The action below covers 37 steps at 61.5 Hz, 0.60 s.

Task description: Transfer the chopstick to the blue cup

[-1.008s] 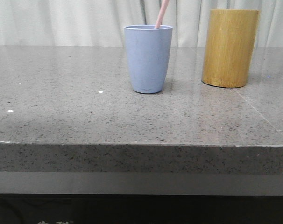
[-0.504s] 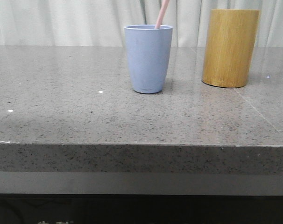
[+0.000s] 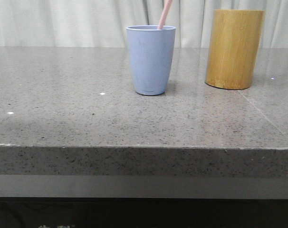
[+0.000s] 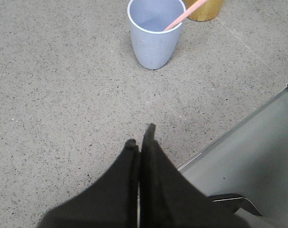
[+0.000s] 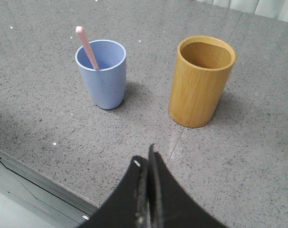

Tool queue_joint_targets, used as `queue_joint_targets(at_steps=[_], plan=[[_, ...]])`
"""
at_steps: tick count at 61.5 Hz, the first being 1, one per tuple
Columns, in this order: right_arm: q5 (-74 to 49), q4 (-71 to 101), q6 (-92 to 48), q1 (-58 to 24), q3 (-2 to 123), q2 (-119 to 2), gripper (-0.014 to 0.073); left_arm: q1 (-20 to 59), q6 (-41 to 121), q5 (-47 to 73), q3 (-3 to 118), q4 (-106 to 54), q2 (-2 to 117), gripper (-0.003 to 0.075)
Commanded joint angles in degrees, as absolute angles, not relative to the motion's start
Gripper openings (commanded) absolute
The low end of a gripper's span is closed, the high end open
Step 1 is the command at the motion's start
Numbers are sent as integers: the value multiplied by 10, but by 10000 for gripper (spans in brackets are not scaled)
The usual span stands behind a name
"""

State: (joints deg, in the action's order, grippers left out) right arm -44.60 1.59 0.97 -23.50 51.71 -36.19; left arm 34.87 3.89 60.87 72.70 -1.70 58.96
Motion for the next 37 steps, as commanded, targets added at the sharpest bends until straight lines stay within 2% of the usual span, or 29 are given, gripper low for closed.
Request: queue_joint_targets(at_steps=[1, 12, 28, 37], plan=[[-409, 12, 10, -234, 531, -360, -67, 340, 34, 556, 731, -28, 570, -19], [-409, 12, 10, -234, 531, -360, -67, 254, 44, 415, 632, -9, 485, -19], [-409, 12, 10, -234, 531, -360, -67, 137, 71, 139, 352, -21, 269, -18], [-409, 12, 10, -234, 531, -360, -67, 89, 71, 34, 186, -41, 130, -19]])
